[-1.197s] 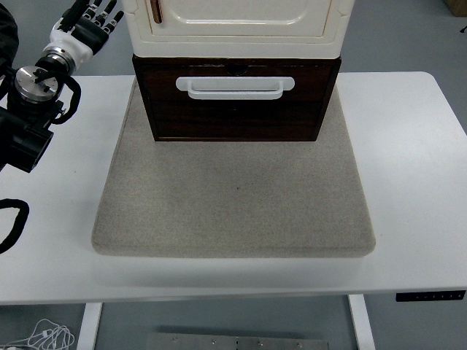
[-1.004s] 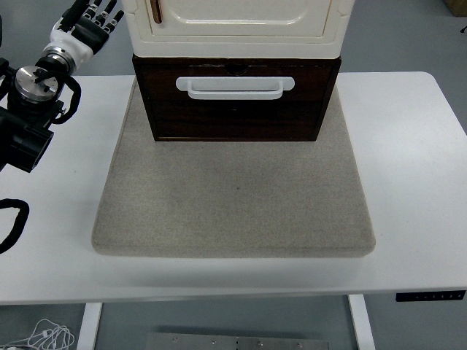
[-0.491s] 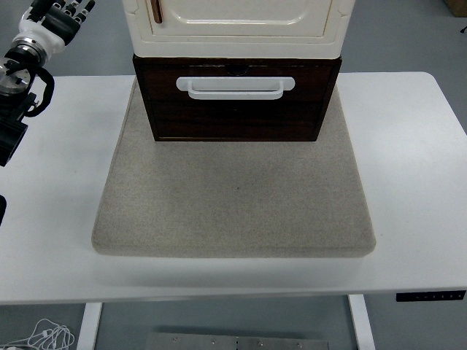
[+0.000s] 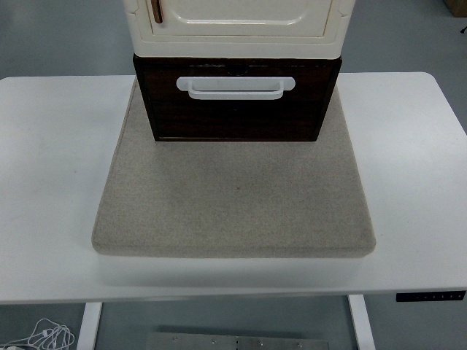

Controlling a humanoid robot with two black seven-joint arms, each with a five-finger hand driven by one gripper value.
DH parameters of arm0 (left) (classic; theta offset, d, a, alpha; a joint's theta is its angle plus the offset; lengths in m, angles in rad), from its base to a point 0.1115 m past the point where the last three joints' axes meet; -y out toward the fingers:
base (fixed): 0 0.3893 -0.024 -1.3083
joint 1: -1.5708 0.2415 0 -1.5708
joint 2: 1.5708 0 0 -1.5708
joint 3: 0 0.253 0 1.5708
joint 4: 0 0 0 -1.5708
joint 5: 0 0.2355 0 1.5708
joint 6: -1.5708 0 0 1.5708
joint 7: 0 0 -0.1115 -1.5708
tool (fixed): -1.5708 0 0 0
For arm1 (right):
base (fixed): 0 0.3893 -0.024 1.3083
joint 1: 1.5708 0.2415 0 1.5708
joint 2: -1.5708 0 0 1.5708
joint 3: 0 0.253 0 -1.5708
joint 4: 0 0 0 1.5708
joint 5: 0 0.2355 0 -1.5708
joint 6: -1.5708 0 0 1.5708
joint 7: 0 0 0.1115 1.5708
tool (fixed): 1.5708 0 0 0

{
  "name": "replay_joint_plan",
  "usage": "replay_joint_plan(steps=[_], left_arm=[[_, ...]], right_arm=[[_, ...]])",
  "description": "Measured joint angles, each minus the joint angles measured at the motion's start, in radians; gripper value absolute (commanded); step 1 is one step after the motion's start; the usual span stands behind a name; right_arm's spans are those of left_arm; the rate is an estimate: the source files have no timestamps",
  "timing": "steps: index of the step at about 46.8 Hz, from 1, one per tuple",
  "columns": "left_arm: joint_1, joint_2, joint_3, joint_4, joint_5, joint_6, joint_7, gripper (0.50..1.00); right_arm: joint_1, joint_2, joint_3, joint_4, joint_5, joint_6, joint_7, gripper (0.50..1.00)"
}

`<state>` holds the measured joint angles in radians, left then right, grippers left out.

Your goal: Open the drawer under the combination cabinet

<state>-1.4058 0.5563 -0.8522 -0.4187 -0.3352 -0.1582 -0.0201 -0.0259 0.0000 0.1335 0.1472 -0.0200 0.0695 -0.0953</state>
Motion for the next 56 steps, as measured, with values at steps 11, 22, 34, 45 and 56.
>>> replay_joint_plan(steps=[11,22,34,45,56], left_arm=[[-0.185,0.048,0.029,-0.126,0.093,0.01,0.002,1.0],[-0.268,0.051,0.036,-0.357,0.195,0.033,0.004,1.0],[-0.333,0.083,0.178,-0.637,0.219,0.049,0.008,1.0],[-0.413,0.127,0.385,-0.879,0.219,0.049,0.008,1.0],[-0.494,0.18,0.666,-1.065,0.277,0.032,0.01,1.0]], right_arm=[[0.0,0.0,0.0,0.0,0.0,0.0,0.0,0.926],[0.0,0.0,0.0,0.0,0.0,0.0,0.0,0.926],[0.0,0.0,0.0,0.0,0.0,0.0,0.0,0.926],[0.0,0.0,0.0,0.0,0.0,0.001,0.0,0.926],[0.0,0.0,0.0,0.0,0.0,0.0,0.0,0.926]])
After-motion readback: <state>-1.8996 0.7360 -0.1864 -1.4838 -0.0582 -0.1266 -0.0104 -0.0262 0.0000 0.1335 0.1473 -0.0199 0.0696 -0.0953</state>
